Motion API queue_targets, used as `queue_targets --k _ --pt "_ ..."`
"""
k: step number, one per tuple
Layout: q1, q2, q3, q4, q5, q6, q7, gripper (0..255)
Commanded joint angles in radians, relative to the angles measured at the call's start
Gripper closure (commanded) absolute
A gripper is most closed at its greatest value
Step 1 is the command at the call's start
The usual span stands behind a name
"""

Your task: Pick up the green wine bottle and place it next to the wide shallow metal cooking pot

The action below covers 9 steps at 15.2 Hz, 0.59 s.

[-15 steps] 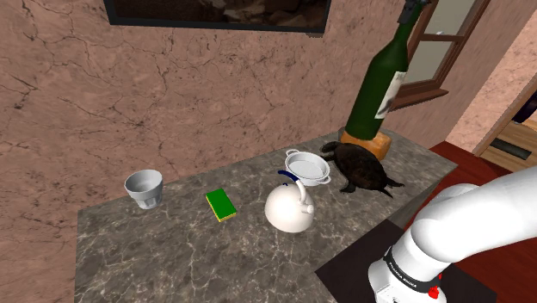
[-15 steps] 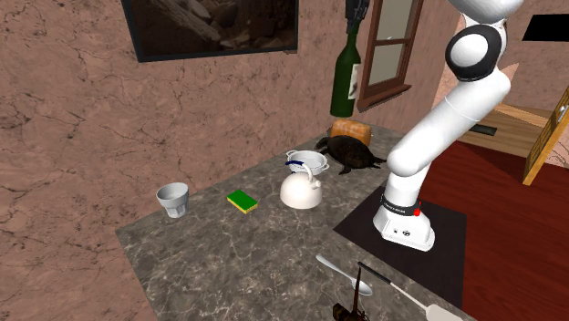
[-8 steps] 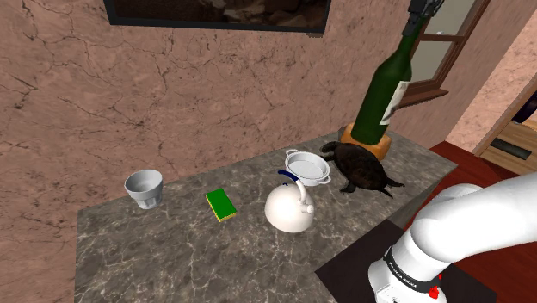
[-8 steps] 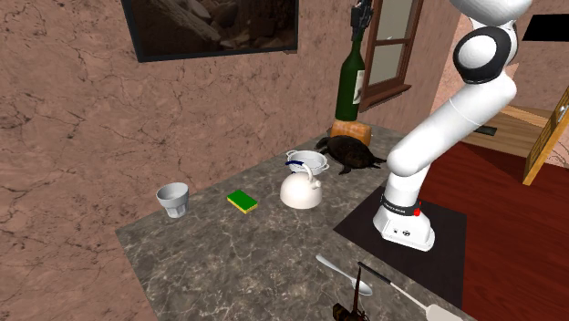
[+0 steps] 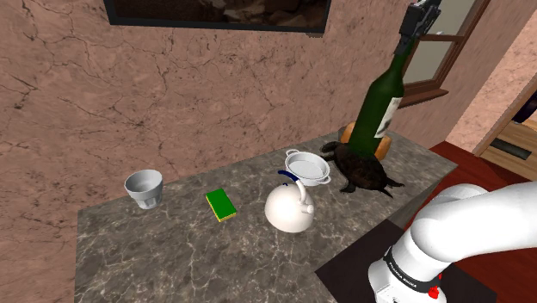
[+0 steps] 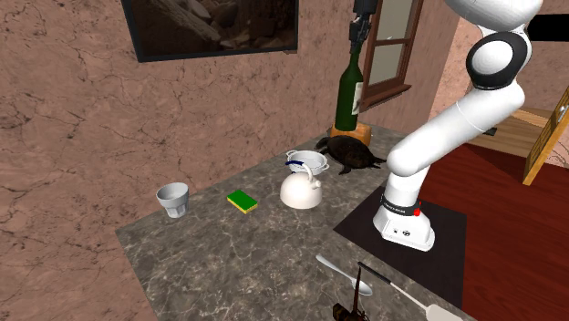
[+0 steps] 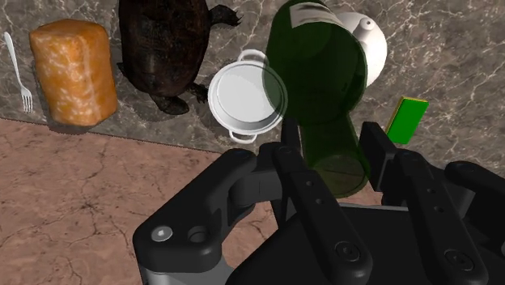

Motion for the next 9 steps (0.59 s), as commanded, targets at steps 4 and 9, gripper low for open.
queue_targets --k 4,9 --pt "-0.003 -0.053 -0.001 -0.117 -0.004 0.065 0.0 255" --pt "-0.005 -0.099 -0.001 -0.225 -0.006 0.126 0.001 255"
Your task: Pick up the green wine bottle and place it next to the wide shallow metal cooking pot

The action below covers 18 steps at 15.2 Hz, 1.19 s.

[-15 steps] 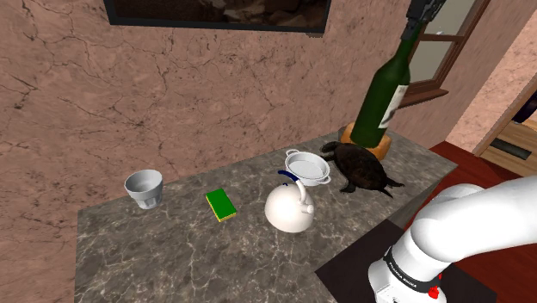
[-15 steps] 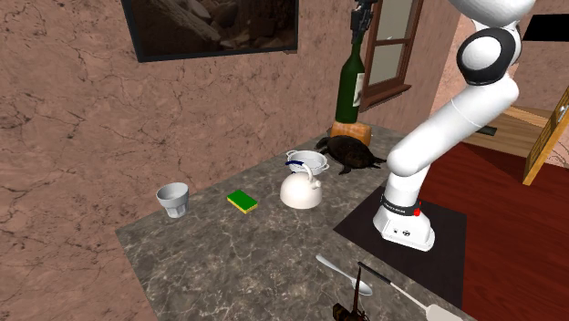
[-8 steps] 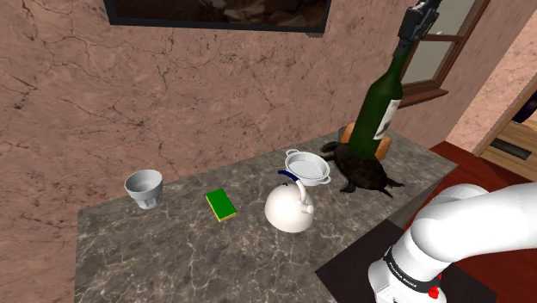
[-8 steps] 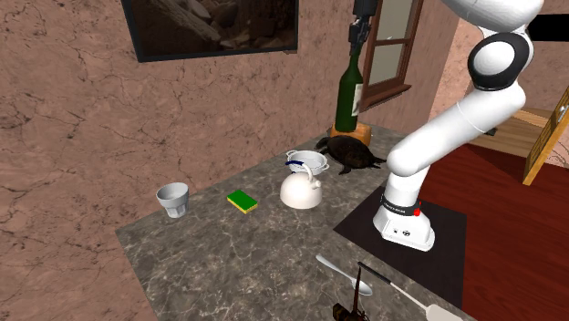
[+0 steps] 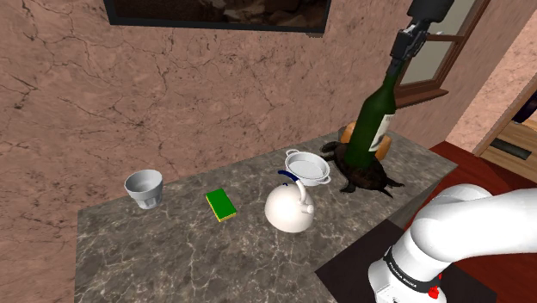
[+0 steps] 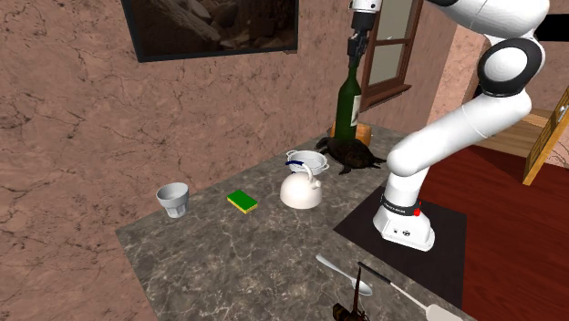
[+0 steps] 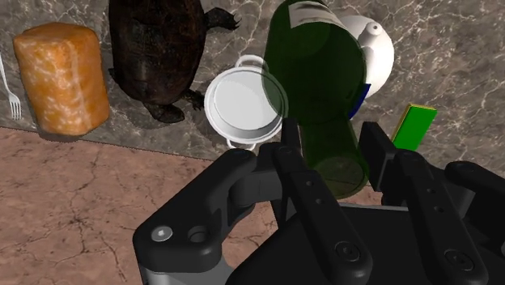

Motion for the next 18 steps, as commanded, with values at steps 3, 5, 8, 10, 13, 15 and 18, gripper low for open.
queue_targets --k 3,5,8,10,13,15,18 --pt "-0.002 -0.035 -0.001 -0.083 -0.003 0.049 0.0 255" --pt "-0.003 -0.051 -0.002 -0.123 -0.004 0.073 0.0 255" --pt "-0.004 -0.075 -0.002 -0.181 -0.005 0.107 0.0 255" --pt "-0.005 -0.089 -0.003 -0.219 -0.007 0.13 0.0 255" --pt "-0.007 -0.11 -0.004 -0.274 -0.008 0.165 0.001 255" --pt "-0.008 -0.123 -0.005 -0.31 -0.009 0.187 0.001 255" --pt "-0.009 -0.142 -0.006 -0.362 -0.011 0.221 0.001 255"
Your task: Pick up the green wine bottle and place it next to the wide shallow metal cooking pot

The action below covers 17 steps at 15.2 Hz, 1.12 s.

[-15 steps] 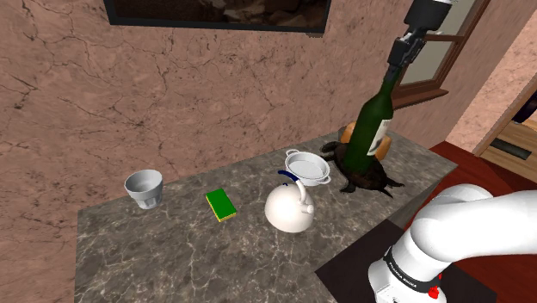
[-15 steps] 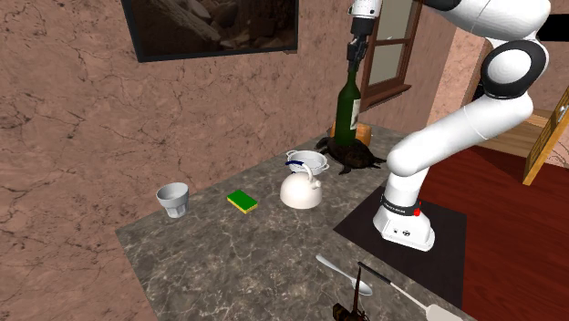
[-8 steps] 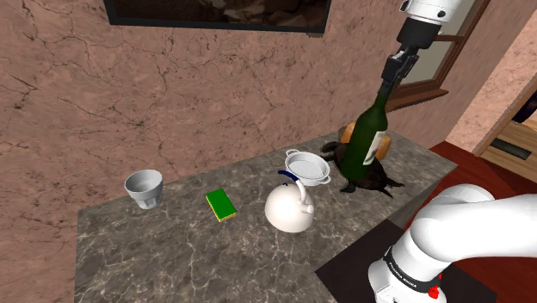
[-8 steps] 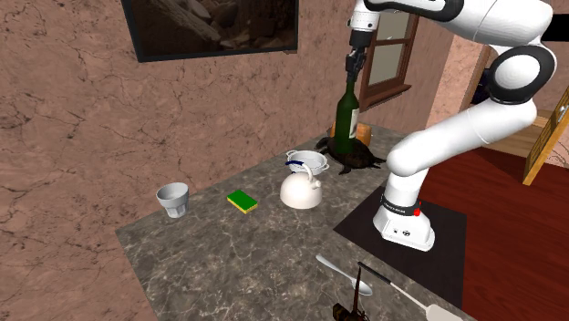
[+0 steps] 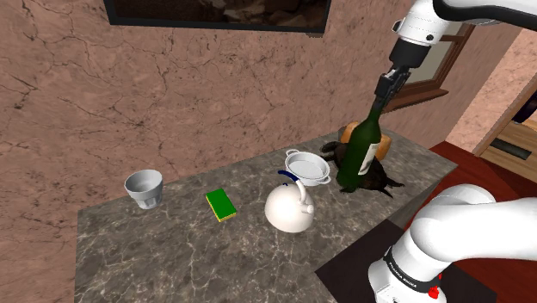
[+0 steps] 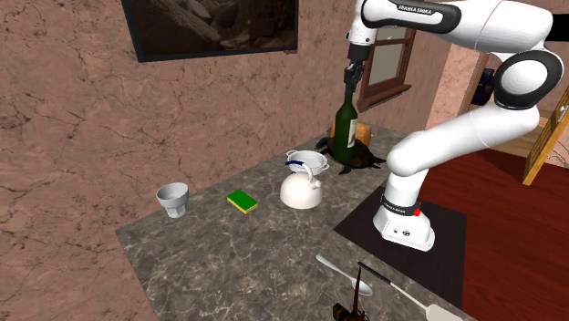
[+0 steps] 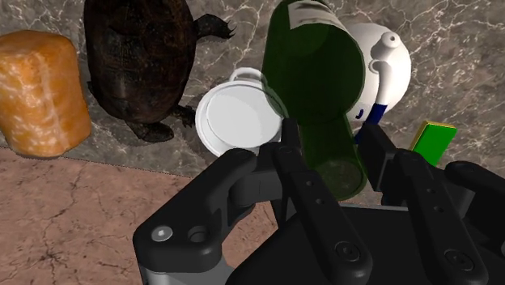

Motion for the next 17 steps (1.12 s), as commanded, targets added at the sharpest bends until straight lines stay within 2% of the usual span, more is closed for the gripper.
queue_targets --k 1,17 --pt "-0.001 -0.012 -0.001 -0.034 -0.001 0.023 0.0 255" --pt "-0.009 -0.085 -0.012 -0.291 -0.014 0.207 -0.001 255"
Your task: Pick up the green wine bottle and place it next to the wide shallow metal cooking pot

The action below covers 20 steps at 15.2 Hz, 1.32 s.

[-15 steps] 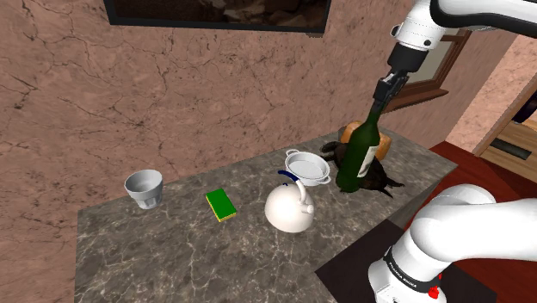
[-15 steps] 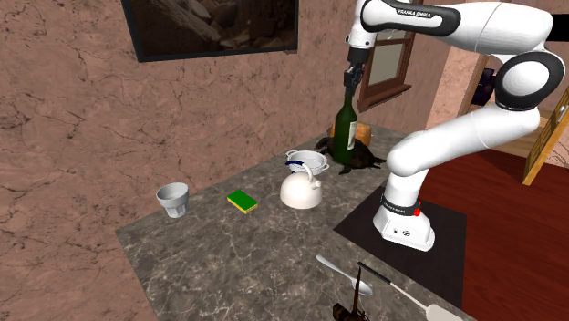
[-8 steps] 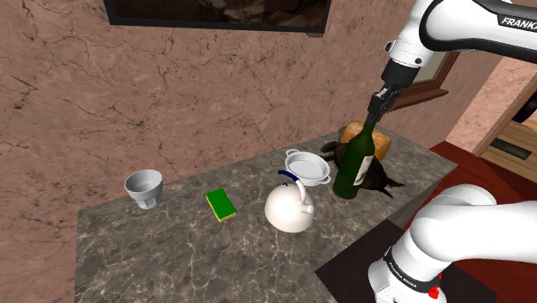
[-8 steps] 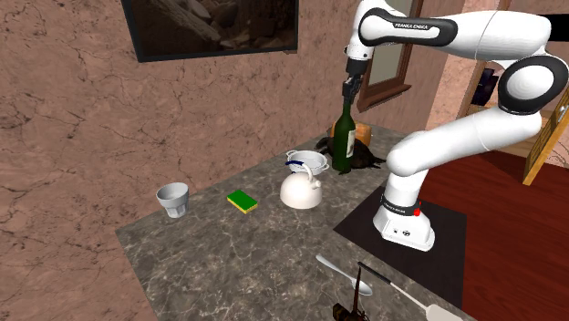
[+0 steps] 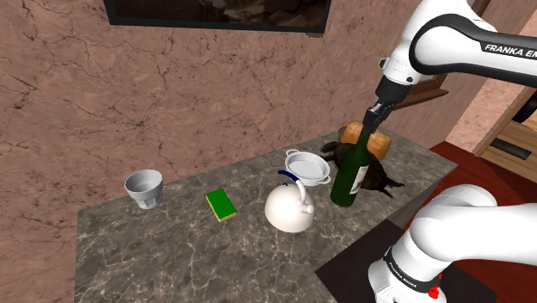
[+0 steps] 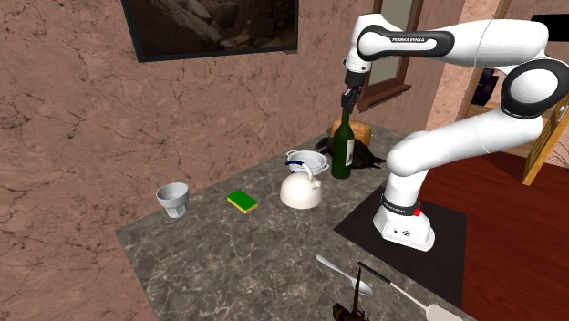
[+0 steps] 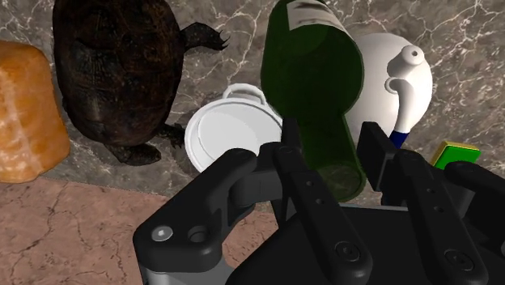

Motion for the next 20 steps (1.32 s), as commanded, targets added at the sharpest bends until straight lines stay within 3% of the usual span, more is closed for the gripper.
queue_targets --k 1,16,20 --pt "-0.001 -0.006 -0.002 -0.03 -0.002 0.025 0.0 255" --pt "-0.011 -0.024 -0.017 -0.24 -0.018 0.217 -0.002 255" --pt "-0.011 -0.024 -0.017 -0.24 -0.017 0.217 -0.002 255"
